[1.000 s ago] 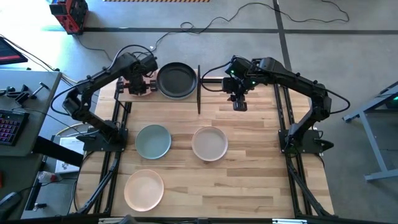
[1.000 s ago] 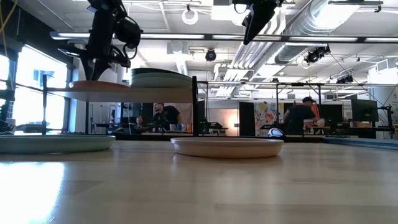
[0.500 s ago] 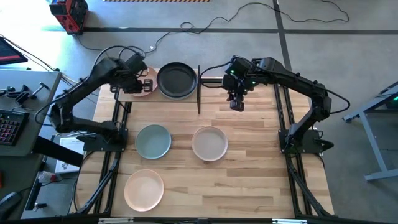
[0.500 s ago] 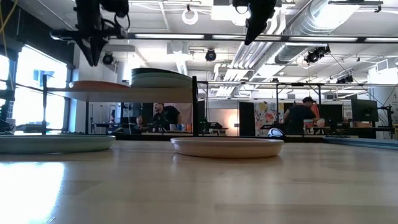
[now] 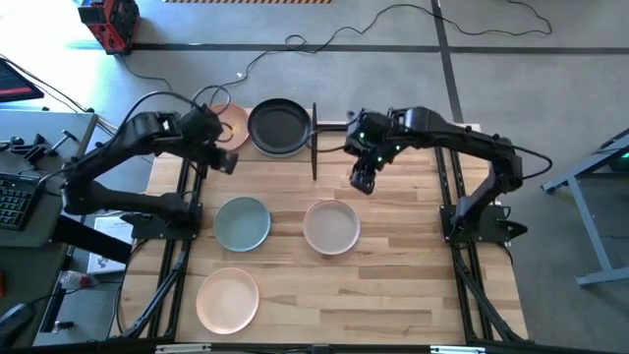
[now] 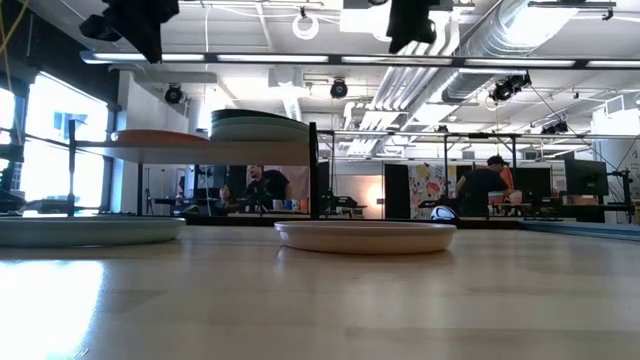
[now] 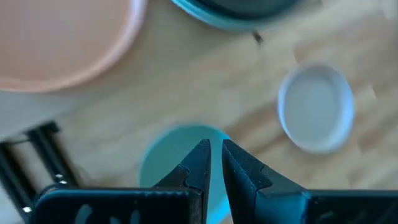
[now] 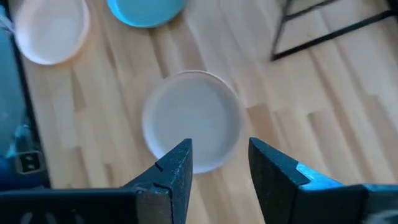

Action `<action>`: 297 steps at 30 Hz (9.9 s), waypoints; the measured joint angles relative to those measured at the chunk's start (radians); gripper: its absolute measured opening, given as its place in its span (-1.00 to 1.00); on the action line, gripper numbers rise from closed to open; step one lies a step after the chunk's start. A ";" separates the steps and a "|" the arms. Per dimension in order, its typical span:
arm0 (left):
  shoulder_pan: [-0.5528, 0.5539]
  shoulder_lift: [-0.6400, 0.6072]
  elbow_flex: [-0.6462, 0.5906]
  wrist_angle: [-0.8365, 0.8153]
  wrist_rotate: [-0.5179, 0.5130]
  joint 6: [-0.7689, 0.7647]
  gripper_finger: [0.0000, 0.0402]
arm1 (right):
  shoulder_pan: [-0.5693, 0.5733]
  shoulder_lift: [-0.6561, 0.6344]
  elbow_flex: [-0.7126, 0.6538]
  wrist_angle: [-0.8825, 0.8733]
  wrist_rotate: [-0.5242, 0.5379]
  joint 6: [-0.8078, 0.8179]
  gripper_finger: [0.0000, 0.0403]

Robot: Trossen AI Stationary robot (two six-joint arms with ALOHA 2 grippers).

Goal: Place and stack plates onto a shelf
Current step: Stack the light blue plate on top of the orange plate on the shelf

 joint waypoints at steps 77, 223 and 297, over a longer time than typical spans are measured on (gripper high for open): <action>-0.668 0.596 -0.084 0.159 -0.003 0.083 -0.60 | 0.385 0.001 -0.151 0.273 0.281 0.441 -0.33; 0.110 0.079 -0.021 -0.190 -0.343 1.232 -1.00 | 0.058 0.001 -0.149 0.300 0.209 0.009 -0.33; 0.183 0.342 -0.021 -0.146 -0.393 1.234 -0.64 | 0.049 0.001 -0.149 0.278 0.206 -0.014 -0.33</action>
